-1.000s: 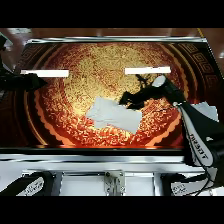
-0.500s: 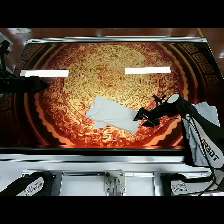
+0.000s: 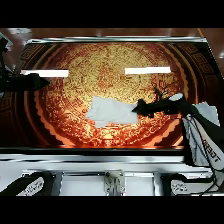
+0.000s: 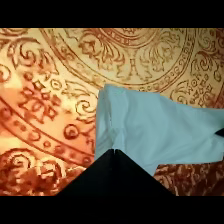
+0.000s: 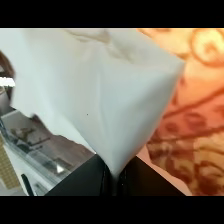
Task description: Fold the shirts.
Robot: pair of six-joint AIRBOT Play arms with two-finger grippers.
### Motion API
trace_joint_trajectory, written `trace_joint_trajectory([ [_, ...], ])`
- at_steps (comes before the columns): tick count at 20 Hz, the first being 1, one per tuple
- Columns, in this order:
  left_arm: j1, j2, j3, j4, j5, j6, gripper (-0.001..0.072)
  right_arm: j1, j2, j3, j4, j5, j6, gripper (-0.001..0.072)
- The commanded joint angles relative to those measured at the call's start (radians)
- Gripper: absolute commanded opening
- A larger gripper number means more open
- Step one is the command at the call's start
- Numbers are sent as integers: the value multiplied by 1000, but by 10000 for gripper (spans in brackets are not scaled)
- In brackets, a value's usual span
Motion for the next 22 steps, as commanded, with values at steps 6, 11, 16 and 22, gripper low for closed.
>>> trace_joint_trajectory([
  [6, 1, 0, 0, -2, 55, 11, 32, -526, 320, 395, -188, 174, 257, 71],
  [11, 1, 0, 0, -2, 55, 19, 32, -790, 335, 456, -271, 429, 284, 71],
  [16, 0, 0, 0, -2, 56, 19, 32, -874, 335, 457, -468, 671, 264, 71],
  [22, 0, 0, 0, -2, 82, 19, 32, -874, 336, 456, -887, 827, 233, 71],
])
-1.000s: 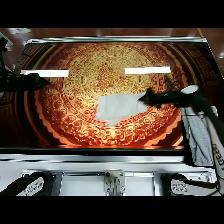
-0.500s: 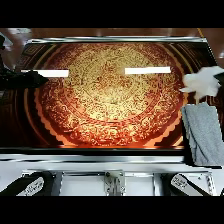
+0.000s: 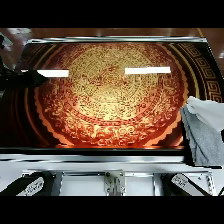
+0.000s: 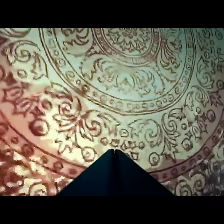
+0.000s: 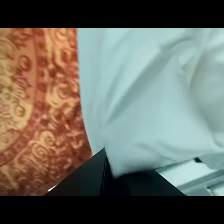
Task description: Fold the shirts.
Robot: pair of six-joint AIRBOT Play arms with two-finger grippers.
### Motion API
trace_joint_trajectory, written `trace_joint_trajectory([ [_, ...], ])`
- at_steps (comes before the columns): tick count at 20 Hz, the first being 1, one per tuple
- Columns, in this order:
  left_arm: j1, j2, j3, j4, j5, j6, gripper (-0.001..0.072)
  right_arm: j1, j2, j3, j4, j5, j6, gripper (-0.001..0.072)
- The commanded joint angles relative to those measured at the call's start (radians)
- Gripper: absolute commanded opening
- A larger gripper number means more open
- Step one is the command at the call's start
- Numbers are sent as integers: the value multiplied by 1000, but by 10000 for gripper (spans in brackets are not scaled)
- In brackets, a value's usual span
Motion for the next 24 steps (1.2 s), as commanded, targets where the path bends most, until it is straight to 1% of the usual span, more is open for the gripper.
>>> trace_joint_trajectory([
  [1, 0, 0, 0, 0, 13, 1, 32, -8, 5, -9, -280, 100, -2, 71],
  [4, 0, 0, 0, 0, 13, 1, 33, -8, 50, -153, -306, 82, -5, 71],
  [5, 0, 0, 0, 0, 13, 1, 32, -8, 70, -230, -343, 73, -22, 71],
  [7, 0, 0, 0, 0, 13, 1, 32, -8, 116, -368, -457, 6, -10, 77],
  [9, 0, 0, 0, 0, 13, 1, 33, -8, 158, -483, -465, -74, -10, 91],
  [10, 0, 0, 0, 0, 13, 0, 32, -8, 168, -523, -487, -111, -6, 199],
  [12, 0, 0, 0, 0, 13, 1, 33, -8, 169, -550, -537, -161, -2, 530],
  [13, 0, 0, 0, 0, 13, 0, 32, -8, 169, -545, -553, -181, -2, 578],
  [15, 0, 0, 0, 0, 13, 0, 32, -8, 169, -502, -567, -204, -2, 581],
  [16, -3, 0, 1, 1, 13, 10, 31, -6, 169, -449, -561, -227, -22, 580],
  [17, -24, 0, 9, 40, 6, 47, 30, -2, 169, -380, -550, -255, -38, 581],
  [18, -64, -1, 28, 140, -10, 31, 29, 7, 174, -291, -520, -294, -33, 580],
  [19, -126, -5, 55, 296, -25, -50, 29, 21, 181, -205, -454, -348, -46, 580],
  [20, -199, -16, 85, 463, -46, -168, 29, 48, 196, -124, -374, -419, -67, 580],
  [21, -270, -39, 116, 589, -82, -264, 29, 97, 215, -70, -306, -490, -72, 580],
  [22, -336, -77, 149, 660, -132, -314, 30, 164, 232, -45, -261, -541, -72, 581],
  [23, -401, -134, 188, 689, -192, -328, 32, 245, 241, -37, -246, -556, -72, 581],
  [24, -452, -193, 225, 704, -247, -327, 51, 342, 236, -40, -254, -527, -80, 582],
])
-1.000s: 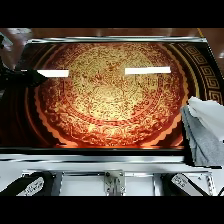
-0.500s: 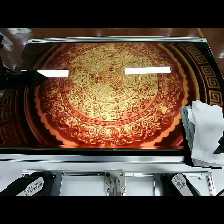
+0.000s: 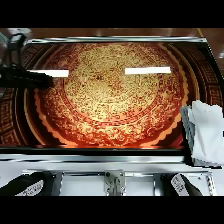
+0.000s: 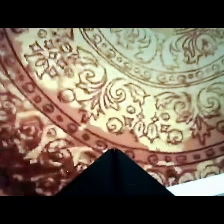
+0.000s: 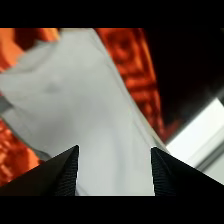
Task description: Fold the shirts.
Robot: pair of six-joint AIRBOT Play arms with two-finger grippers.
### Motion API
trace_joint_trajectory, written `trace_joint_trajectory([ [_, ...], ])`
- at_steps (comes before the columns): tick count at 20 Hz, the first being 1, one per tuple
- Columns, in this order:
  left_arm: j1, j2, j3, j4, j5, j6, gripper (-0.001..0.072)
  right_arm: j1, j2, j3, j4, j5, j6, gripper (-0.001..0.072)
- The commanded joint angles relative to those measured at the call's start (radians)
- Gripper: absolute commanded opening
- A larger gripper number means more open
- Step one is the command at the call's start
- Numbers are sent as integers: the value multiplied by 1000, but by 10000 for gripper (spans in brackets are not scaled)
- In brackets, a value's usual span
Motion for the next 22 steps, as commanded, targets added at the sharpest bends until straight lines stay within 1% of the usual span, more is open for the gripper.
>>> trace_joint_trajectory([
  [1, -195, -161, 118, 232, -179, -118, 235, 253, 2, 64, 61, -45, -17, 617],
  [2, -227, -212, 143, 237, -201, -129, 523, 327, -27, 43, 31, 12, 14, 696],
  [3, -248, -254, 156, 239, -209, -142, 716, 373, -59, 25, 18, 71, 23, 696],
  [5, -256, -303, 157, 239, -209, -139, 715, 426, -124, 6, 13, 175, 22, 696],
  [7, -241, -325, 157, 239, -219, -139, 715, 451, -176, 6, -21, 219, 11, 695],
  [11, -204, -327, 157, 238, -216, -140, 716, 455, -225, 6, -27, 214, 10, 695],
  [22, -182, -327, 157, 238, -216, -140, 716, 455, -225, 6, -27, 214, 10, 695],
])
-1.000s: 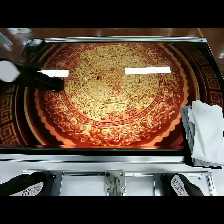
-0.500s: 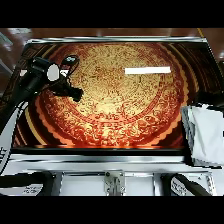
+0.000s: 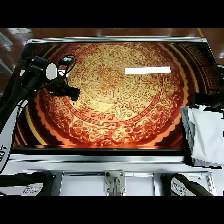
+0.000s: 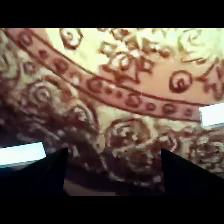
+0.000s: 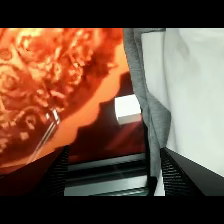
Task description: Fold the shirts.
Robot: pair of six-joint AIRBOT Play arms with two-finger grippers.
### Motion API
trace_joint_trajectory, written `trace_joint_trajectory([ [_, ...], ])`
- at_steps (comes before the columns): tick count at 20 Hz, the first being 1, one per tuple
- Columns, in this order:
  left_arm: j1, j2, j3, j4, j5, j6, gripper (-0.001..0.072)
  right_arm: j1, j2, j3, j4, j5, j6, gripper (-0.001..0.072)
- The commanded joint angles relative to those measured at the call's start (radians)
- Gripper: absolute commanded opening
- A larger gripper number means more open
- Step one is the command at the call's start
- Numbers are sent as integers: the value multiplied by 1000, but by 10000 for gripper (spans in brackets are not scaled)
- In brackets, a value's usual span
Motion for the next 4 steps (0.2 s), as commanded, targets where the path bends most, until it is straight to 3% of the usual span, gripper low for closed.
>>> trace_joint_trajectory([
  [1, 2, 0, 1, 0, 0, 0, 715, 1, -1, 0, 0, 2, 0, 695],
  [4, 2, 0, 1, 0, 0, 0, 716, 1, -1, 0, 0, 2, 0, 695],
])
